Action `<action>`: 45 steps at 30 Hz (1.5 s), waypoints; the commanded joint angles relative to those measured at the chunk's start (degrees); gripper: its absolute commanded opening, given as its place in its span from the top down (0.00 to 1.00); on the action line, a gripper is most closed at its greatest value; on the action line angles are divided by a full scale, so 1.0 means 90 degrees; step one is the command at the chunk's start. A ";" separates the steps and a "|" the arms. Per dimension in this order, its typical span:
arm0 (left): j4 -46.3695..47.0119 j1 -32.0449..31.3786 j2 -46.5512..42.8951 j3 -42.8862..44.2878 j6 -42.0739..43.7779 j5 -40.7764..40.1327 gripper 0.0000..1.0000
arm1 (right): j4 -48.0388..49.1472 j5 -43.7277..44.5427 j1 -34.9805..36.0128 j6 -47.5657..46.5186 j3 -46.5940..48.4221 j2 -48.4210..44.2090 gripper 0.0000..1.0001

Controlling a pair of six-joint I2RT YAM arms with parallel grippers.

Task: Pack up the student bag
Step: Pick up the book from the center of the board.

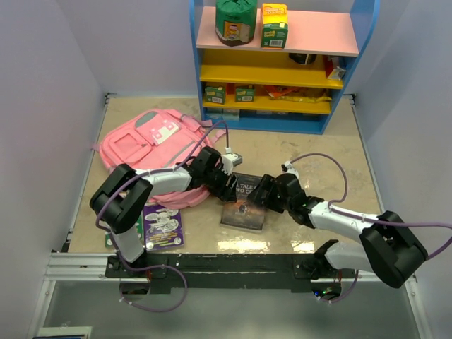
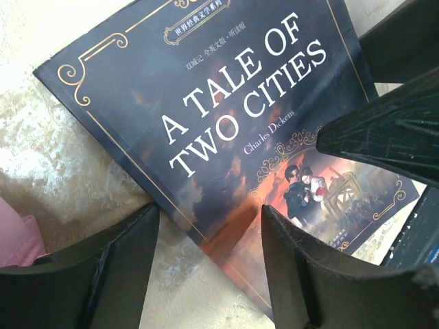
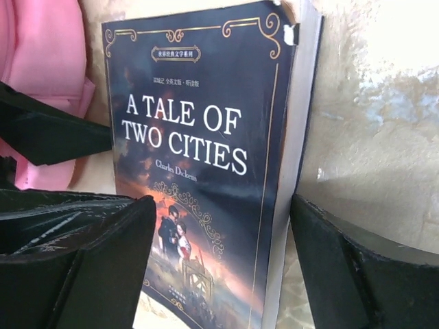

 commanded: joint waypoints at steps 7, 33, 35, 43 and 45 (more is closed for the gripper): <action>0.0723 -0.0393 0.0191 -0.0079 0.0257 0.0843 0.38 | 0.2465 -0.1516 -0.0033 0.0536 -0.0615 -0.0325 0.25; 0.1232 -0.0402 0.0004 -0.0314 0.0179 0.0795 0.44 | 0.0194 -0.0903 0.0006 -0.0938 0.0576 -0.0299 0.45; 0.1212 -0.0402 0.0004 -0.0304 0.0188 0.0785 0.44 | 0.0037 -0.0854 0.0006 -0.0948 0.0596 -0.0290 0.48; 0.0522 -0.0393 -0.0434 0.0289 0.0509 0.0746 0.40 | 0.0018 -0.0767 0.0015 -0.0909 0.0547 -0.0260 1.00; -0.0094 -0.0364 -0.0726 0.0700 0.0802 0.0600 0.36 | -0.0196 -0.0708 -0.0004 -0.0977 0.0596 -0.0415 1.00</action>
